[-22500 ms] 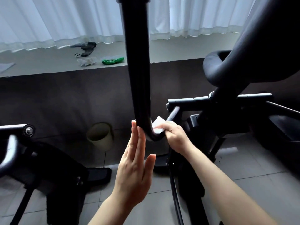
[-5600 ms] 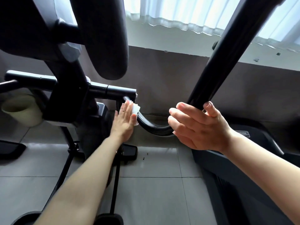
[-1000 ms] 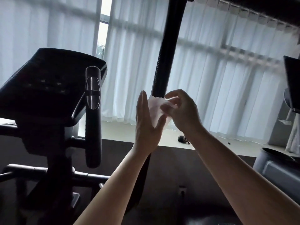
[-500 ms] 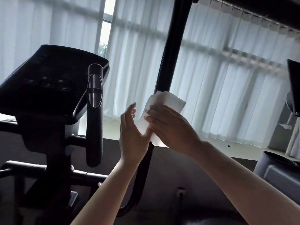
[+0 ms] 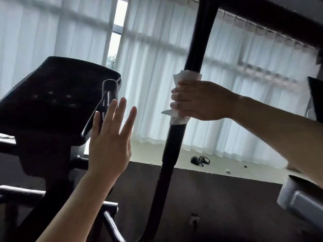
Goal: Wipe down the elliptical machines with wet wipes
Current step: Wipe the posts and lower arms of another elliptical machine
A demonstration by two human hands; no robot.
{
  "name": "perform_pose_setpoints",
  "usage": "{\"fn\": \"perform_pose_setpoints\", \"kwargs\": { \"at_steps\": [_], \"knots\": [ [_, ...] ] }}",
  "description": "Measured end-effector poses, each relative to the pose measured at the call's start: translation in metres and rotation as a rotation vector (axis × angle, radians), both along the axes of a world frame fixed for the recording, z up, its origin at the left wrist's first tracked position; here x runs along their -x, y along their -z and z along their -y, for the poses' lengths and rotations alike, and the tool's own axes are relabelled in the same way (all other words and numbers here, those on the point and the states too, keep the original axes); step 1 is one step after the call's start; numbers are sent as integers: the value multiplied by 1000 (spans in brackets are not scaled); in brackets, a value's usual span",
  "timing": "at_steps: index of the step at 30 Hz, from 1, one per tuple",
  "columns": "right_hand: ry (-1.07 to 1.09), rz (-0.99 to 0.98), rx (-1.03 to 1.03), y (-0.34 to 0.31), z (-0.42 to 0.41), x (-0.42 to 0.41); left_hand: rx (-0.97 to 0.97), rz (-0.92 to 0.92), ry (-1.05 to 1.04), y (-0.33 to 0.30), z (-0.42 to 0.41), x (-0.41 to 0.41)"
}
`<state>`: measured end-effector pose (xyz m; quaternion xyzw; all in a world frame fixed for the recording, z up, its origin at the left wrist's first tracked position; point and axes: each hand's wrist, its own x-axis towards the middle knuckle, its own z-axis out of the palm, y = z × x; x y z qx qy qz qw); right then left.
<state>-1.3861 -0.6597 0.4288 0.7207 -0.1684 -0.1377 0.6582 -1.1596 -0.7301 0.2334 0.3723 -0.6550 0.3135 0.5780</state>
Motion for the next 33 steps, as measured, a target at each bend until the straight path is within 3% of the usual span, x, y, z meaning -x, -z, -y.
{"fn": "perform_pose_setpoints", "kwargs": {
  "at_steps": [3,6,10,12,19,28,33],
  "knots": [
    [47,248,40,-34,-3,-4,41,-63,-3,3,2,-1],
    [38,397,59,-13,-2,-21,23,-95,4,1,0,-2],
    [182,333,-283,69,0,-22,35,-80,25,-28,-6,-3],
    [150,191,-285,68,0,-14,54,-80,32,-52,-5,-2],
    [-10,214,-6,-48,9,-14,51,3,-37,-69,19,7],
    [-29,214,23,-3,0,-6,22,12,-26,-69,13,3],
    [-108,275,274,-31,-8,-12,93,-110,200,-78,-15,13]
  ]
}}
